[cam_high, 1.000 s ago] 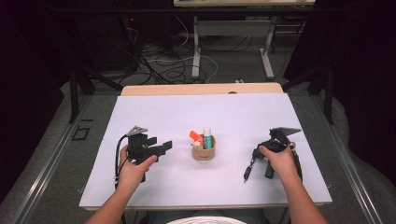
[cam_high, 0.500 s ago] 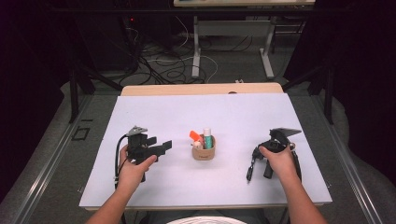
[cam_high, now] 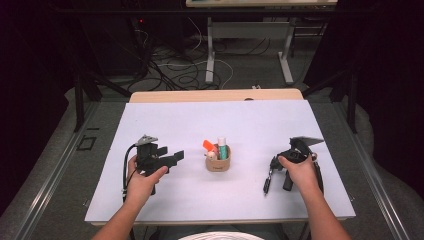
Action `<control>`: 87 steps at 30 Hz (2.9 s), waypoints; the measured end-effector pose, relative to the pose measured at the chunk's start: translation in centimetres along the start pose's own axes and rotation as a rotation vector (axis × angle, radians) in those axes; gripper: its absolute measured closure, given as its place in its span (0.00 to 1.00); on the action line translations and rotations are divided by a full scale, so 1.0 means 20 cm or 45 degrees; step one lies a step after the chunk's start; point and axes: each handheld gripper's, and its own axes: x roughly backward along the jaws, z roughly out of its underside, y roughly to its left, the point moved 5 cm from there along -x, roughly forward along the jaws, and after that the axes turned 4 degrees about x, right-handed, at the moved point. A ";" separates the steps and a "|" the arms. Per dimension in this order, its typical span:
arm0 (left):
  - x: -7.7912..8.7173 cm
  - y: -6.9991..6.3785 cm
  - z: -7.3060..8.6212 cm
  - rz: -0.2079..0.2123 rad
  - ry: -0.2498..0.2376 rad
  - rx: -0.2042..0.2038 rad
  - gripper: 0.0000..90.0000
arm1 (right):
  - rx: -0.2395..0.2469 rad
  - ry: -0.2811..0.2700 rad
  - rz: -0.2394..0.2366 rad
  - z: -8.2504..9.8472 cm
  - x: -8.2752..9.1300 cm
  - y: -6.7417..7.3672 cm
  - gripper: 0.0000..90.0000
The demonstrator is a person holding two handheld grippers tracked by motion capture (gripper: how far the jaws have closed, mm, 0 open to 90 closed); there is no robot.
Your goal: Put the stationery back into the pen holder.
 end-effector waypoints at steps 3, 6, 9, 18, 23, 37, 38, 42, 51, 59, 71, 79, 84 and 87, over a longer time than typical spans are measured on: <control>0.00 0.00 0.00 0.000 -0.001 -0.002 0.27 | 0.009 -0.010 -0.020 0.00 0.01 0.01 0.90; 0.00 0.00 0.00 0.000 -0.001 -0.002 0.27 | 0.017 -0.045 -0.028 0.00 0.02 0.02 0.90; 0.00 0.00 0.00 -0.001 -0.001 -0.003 0.27 | 0.024 -0.077 -0.070 -0.01 0.04 0.04 0.90; -0.01 -0.01 0.01 -0.022 0.006 -0.041 0.26 | 0.154 -0.218 -0.148 -0.04 0.09 0.07 0.90; -0.01 0.00 0.01 -0.021 0.007 -0.037 0.26 | 0.227 -0.291 -0.215 -0.04 0.13 0.12 0.90; -0.01 -0.01 0.01 -0.038 0.016 -0.077 0.26 | 0.435 -0.512 -0.306 -0.02 0.21 0.23 0.90; -0.01 -0.01 0.01 -0.039 0.015 -0.076 0.26 | 0.451 -0.516 -0.312 -0.02 0.21 0.24 0.90; -0.02 0.00 0.01 -0.033 0.004 -0.070 0.26 | 0.474 -0.540 -0.321 -0.01 0.22 0.26 0.90; -0.02 0.00 0.01 -0.034 0.000 -0.073 0.25 | 0.571 -0.646 -0.374 0.01 0.25 0.32 0.90; -0.01 0.01 0.00 -0.034 -0.025 -0.059 0.22 | 0.655 -0.700 -0.374 0.03 0.27 0.37 0.90; -0.01 0.04 0.00 -0.056 -0.032 -0.052 0.19 | 0.799 -0.813 -0.412 0.05 0.32 0.50 0.90; -0.01 0.04 -0.01 -0.050 -0.036 -0.042 0.19 | 0.893 -0.859 -0.482 0.05 0.35 0.62 0.90; 0.00 0.06 -0.01 -0.052 -0.045 -0.034 0.19 | 0.957 -0.903 -0.529 0.05 0.37 0.70 0.90; 0.00 0.06 -0.01 -0.059 -0.047 -0.031 0.19 | 0.983 -0.931 -0.557 0.06 0.37 0.75 0.90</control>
